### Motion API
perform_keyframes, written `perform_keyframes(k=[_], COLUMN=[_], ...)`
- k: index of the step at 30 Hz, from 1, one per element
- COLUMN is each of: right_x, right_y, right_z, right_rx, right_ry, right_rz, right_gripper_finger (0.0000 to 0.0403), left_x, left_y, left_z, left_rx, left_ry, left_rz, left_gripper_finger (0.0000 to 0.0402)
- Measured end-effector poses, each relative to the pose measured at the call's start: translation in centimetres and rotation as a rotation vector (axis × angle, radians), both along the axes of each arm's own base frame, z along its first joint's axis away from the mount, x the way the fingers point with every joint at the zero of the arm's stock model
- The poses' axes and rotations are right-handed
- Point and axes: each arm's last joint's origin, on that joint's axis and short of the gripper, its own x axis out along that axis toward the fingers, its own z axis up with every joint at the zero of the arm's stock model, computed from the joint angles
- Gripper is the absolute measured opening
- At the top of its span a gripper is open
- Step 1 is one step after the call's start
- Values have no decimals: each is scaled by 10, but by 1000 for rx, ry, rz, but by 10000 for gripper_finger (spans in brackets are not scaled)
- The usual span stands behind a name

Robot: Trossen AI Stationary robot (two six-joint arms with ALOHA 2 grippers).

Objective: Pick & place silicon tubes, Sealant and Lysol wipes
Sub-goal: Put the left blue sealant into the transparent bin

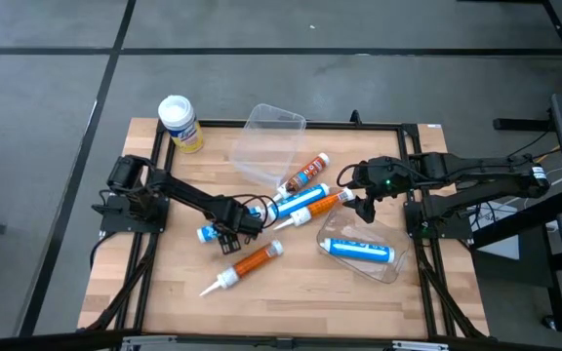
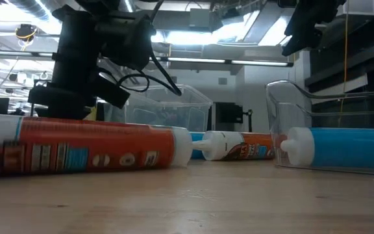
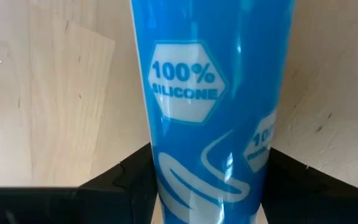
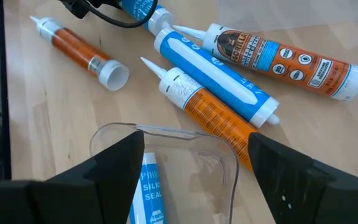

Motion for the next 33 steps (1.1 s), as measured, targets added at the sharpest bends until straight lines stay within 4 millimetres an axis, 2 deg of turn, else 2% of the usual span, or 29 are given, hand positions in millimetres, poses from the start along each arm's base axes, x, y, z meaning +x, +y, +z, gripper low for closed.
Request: perform_keyframes(k=[4, 23, 33], right_x=[0, 0, 1], right_y=[0, 0, 0], right_z=[0, 0, 1], right_rx=[0, 0, 10], right_ry=[0, -3, -18], right_rz=[0, 3, 10], right_gripper_finger=[289, 289, 289], left_x=[-3, -13, -20], left_y=[2, 6, 10], left_z=[10, 92, 123], left_rx=[39, 21, 48], left_ry=[-51, -539, -766], left_rz=[39, 135, 207], left_gripper_finger=[210, 210, 210])
